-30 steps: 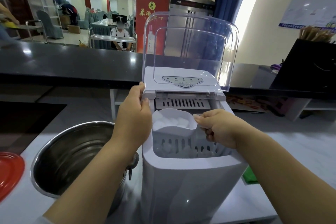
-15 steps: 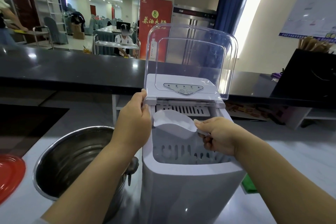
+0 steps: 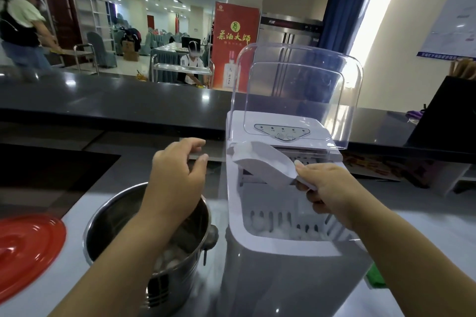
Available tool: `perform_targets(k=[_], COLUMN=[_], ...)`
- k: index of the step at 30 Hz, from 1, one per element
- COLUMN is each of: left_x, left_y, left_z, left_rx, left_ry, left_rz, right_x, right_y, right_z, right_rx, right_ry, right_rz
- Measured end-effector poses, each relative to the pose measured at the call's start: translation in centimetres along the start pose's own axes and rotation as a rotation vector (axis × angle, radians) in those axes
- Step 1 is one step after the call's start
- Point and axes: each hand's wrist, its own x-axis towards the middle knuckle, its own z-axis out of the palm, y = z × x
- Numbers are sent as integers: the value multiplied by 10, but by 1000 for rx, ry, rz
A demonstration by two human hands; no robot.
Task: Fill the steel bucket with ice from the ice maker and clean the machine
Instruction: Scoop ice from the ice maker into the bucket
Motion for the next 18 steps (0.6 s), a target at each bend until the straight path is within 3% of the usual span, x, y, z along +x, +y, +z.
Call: perform_targets(k=[12, 18], left_x=[-11, -21], left_y=[-82, -102], left_z=[-54, -69], left_rx=[326, 271], left_ry=[-98, -227], left_rz=[-155, -348], right_x=[-9, -13], right_y=[-45, -53], right_z=[68, 89], right_rx=[-367, -551], right_ry=[62, 112], right_rz=[-213, -286])
